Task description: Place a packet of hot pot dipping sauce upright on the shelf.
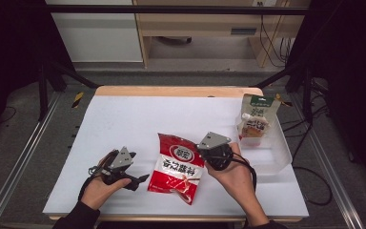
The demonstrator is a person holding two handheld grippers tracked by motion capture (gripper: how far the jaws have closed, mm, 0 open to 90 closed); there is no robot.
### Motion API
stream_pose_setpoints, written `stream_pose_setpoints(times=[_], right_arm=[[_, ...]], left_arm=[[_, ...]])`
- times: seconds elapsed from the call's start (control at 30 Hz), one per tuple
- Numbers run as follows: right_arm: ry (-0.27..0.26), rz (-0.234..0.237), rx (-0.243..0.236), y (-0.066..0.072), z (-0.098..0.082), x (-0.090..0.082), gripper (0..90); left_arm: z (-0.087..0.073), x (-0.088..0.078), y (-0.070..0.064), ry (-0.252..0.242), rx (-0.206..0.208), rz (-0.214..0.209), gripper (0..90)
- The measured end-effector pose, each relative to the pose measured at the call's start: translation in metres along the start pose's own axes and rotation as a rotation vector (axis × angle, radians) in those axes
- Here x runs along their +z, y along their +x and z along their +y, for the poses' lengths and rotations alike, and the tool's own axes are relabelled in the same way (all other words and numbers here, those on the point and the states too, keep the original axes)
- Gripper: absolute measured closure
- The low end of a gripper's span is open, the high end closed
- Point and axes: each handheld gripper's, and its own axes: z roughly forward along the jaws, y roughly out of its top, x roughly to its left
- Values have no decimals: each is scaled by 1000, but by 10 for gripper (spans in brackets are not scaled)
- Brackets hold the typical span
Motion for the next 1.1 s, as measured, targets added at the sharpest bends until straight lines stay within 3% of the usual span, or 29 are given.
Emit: stream_pose_setpoints(times=[0.2,0.57,0.7,0.9,1.0,1.03,1.1], right_arm=[[-18,17,-15,-2,12,-1,900],[-51,58,-58,-1,37,-9,900],[-52,73,-84,2,44,-10,900],[-54,92,-92,2,48,-10,900],[-59,102,-91,1,50,-11,900],[-64,107,-93,1,51,-11,900],[-64,110,-92,2,52,-12,900]], left_arm=[[7,-10,3,-19,5,10,117],[36,-36,11,-75,27,30,204],[47,-35,17,-77,38,18,264],[67,-29,26,-52,82,0,340],[72,-28,30,-49,82,-3,414],[76,-26,34,-56,70,-32,431],[78,-26,34,-48,78,-44,494]])
